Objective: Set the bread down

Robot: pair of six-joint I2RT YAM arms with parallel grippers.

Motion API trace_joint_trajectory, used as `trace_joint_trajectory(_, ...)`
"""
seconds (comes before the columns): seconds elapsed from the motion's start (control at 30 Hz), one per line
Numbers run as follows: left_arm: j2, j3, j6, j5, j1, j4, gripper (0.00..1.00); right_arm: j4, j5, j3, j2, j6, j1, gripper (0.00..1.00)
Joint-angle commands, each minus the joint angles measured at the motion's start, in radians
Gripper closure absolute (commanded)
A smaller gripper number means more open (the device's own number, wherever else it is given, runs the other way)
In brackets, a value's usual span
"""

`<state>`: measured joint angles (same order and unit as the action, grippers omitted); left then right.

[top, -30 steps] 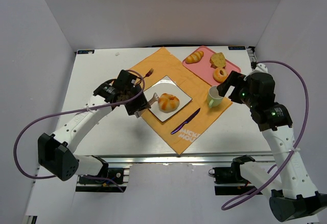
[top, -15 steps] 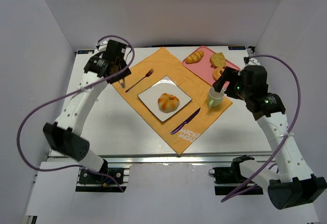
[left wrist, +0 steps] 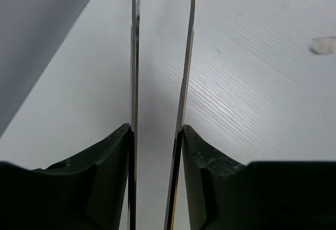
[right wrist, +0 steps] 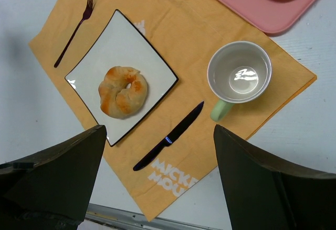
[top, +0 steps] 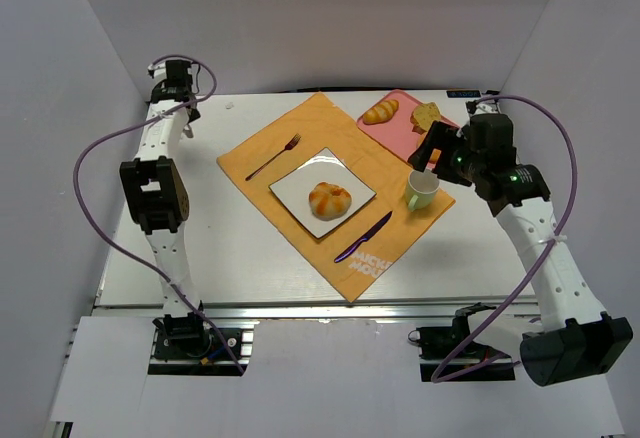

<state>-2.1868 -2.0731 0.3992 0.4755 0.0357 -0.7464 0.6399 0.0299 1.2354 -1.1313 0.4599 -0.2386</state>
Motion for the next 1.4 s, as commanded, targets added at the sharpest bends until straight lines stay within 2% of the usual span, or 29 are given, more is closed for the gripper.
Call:
trace_joint_trajectory(0.0,-0.074,-0.071,-0.123,-0.048,0.046,0.088,0.49,0.001,0.011,0.033,-0.007,-0.017,-0.002,0.11)
trace_joint_trajectory(0.33,-0.123,0.140,-0.224,-0.089,0.087,0.239,0.47,-0.006,-0.001,-0.010,-0.036,-0.018,-0.002,0.11)
trace_joint_trajectory(0.37,-0.125,0.159,-0.223,-0.090,0.087,0.242,0.45,-0.008,-0.001,-0.011,-0.041,-0.021,-0.002,0.11)
trace_joint_trajectory(0.4,-0.125,0.168,-0.223,-0.090,0.089,0.246,0.36,-0.009,-0.002,-0.011,-0.041,-0.023,-0.002,0.11)
trace_joint_trajectory(0.47,-0.123,0.182,-0.220,-0.081,0.089,0.248,0.28,-0.012,0.001,-0.008,-0.045,-0.024,-0.001,0.11)
trace_joint_trajectory(0.63,-0.088,0.199,-0.211,-0.067,0.095,0.219,0.21,-0.003,0.002,0.024,-0.053,-0.030,-0.001,0.11)
trace_joint_trajectory(0.73,-0.030,0.150,-0.200,-0.074,0.096,0.148,0.19,-0.002,-0.001,0.036,-0.042,-0.029,-0.002,0.11)
trace_joint_trajectory(0.83,0.076,0.108,-0.151,-0.135,0.096,0.084,0.15,-0.005,-0.007,0.052,-0.035,-0.032,-0.002,0.11)
trace_joint_trajectory(0.87,0.111,0.111,-0.107,-0.156,0.095,0.073,0.08,-0.006,-0.010,0.053,-0.028,-0.033,-0.002,0.11)
trace_joint_trajectory(0.9,0.198,0.122,-0.080,-0.194,0.095,0.067,0.06,-0.009,-0.013,0.058,-0.027,-0.038,-0.002,0.11)
trace_joint_trajectory(1.0,0.365,0.260,0.031,-0.232,0.092,0.122,0.02,-0.019,-0.015,0.062,-0.018,-0.064,-0.001,0.11)
trace_joint_trajectory(1.07,0.557,0.415,0.111,-0.233,0.092,0.153,0.02,-0.037,-0.015,0.058,-0.007,-0.079,-0.002,0.11)
trace_joint_trajectory(1.1,0.688,0.462,0.137,-0.203,0.092,0.144,0.02,-0.042,-0.013,0.056,-0.004,-0.081,-0.001,0.11)
trace_joint_trajectory(1.17,0.807,0.578,0.176,-0.151,0.090,0.083,0.02,-0.040,-0.007,0.065,-0.005,-0.093,-0.002,0.11)
trace_joint_trajectory(1.23,0.945,0.622,0.190,-0.068,0.086,0.015,0.02,-0.037,0.019,0.068,-0.013,-0.099,-0.001,0.11)
trace_joint_trajectory(1.33,1.088,0.705,0.236,-0.089,0.082,-0.045,0.02,-0.017,0.083,0.096,-0.036,-0.118,-0.001,0.11)
trace_joint_trajectory(1.37,1.190,0.723,0.266,-0.093,0.081,-0.054,0.02,-0.008,0.093,0.101,-0.044,-0.118,-0.001,0.11)
